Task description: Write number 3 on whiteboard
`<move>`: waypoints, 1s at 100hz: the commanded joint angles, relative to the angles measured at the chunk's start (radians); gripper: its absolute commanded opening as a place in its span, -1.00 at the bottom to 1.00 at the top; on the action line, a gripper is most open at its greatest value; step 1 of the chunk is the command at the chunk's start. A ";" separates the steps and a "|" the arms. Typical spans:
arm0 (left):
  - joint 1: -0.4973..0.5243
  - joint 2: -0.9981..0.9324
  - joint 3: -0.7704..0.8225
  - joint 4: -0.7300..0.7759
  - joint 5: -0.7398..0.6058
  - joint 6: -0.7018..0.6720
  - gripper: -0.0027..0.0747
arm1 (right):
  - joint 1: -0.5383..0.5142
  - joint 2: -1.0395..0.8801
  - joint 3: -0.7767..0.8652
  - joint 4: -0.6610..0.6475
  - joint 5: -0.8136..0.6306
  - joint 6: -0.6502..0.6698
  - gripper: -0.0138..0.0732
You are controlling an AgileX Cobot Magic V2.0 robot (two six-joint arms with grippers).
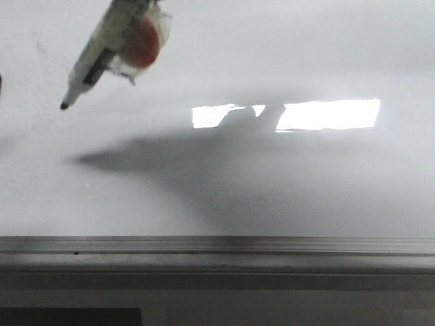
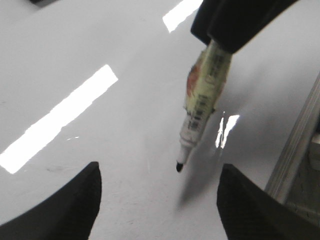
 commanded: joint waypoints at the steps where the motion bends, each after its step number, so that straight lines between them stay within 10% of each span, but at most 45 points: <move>1: 0.003 -0.045 -0.030 -0.023 -0.023 -0.011 0.25 | -0.035 -0.018 -0.084 -0.030 0.004 -0.010 -0.83; 100: 0.003 -0.067 -0.030 -0.057 -0.012 -0.011 0.20 | -0.065 0.104 -0.224 -0.269 0.302 -0.008 -0.83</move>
